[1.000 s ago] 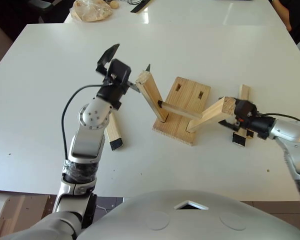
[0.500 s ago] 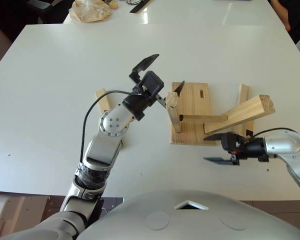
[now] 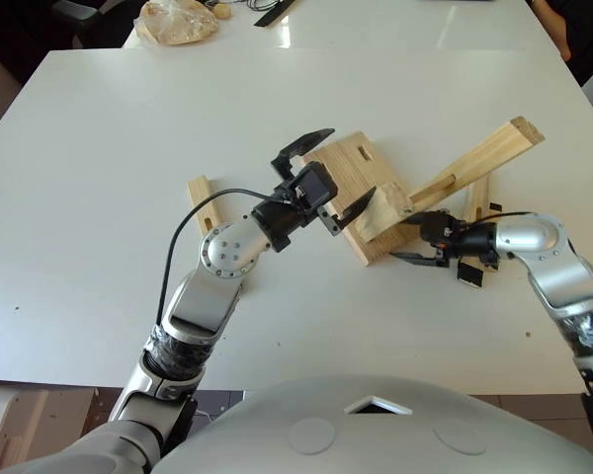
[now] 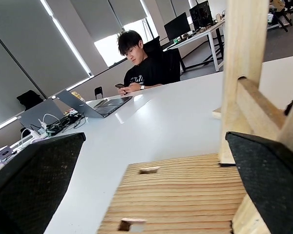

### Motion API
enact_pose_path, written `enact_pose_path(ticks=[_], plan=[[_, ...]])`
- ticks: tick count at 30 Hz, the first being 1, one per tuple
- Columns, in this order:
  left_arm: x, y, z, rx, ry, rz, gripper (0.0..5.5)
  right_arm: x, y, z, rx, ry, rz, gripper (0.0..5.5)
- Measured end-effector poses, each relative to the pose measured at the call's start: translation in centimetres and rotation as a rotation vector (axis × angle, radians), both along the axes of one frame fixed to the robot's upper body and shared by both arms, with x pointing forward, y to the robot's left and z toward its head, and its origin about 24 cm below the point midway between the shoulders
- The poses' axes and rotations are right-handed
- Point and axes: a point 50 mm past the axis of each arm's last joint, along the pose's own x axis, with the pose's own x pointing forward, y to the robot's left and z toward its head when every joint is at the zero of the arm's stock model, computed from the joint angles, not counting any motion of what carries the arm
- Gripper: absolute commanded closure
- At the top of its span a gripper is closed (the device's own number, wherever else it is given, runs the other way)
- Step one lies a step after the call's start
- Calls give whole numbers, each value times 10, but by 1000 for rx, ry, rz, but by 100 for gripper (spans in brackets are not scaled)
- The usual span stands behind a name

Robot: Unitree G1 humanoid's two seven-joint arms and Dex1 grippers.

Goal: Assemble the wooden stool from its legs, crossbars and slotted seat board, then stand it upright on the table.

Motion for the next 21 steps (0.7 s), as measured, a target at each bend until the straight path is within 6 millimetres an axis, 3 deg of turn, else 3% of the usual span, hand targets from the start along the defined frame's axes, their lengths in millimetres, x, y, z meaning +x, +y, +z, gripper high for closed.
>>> enact_pose_path(ticks=[4, 7, 15, 21], plan=[[-4, -15, 1, -27, 31, -66, 15, 20, 9, -6, 3, -21, -1, 219], [-3, -20, 2, -61, 76, -90, 15, 23, 16, -12, -5, -4, 20, 219], [12, -5, -2, -45, 109, 3, 15, 23, 10, -5, -15, -10, 35, 219], [-11, 23, -12, -27, 220, -9, 15, 16, -14, 8, -29, -69, -60, 219]])
